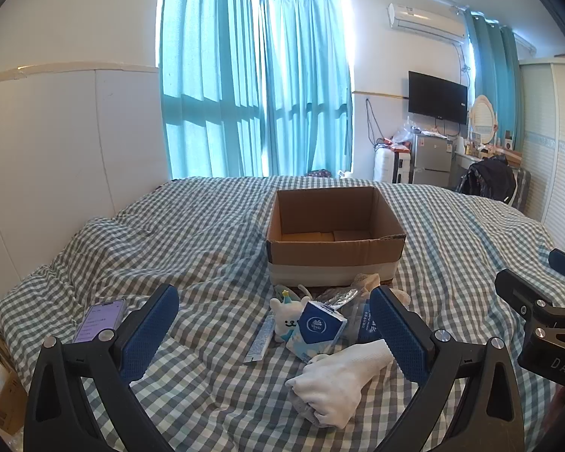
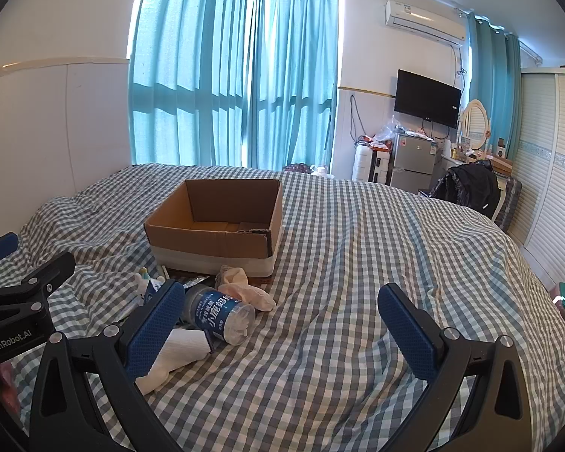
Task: Organize objects
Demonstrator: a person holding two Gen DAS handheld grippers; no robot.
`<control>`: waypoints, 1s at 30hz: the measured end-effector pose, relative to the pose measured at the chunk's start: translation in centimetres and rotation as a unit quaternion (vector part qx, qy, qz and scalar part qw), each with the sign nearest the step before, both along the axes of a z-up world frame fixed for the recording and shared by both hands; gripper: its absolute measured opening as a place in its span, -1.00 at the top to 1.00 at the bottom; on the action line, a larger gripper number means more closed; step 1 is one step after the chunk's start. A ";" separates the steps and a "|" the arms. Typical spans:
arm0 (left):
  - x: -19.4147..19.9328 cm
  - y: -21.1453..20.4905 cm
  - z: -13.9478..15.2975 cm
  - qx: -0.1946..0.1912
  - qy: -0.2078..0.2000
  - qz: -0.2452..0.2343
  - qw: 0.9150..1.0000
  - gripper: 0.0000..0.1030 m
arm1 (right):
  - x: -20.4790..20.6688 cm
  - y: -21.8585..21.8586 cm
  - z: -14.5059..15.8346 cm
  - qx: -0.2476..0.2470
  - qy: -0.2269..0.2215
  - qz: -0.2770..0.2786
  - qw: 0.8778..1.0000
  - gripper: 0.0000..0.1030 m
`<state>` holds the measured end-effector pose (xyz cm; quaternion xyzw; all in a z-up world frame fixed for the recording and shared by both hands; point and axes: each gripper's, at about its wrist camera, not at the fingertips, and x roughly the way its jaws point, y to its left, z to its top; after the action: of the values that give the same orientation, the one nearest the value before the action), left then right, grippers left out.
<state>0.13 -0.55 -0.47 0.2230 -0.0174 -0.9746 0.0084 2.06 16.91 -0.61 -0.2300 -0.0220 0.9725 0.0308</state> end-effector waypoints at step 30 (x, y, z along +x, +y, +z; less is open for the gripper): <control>0.3 0.4 0.2 0.000 0.001 -0.010 1.000 -1.00 | 0.5 0.1 0.7 -0.002 0.008 0.002 1.000 -1.00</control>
<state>0.46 -0.19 -0.27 0.2218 -0.0192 -0.9749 -0.0014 2.58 17.03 0.08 -0.2226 -0.0209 0.9743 0.0282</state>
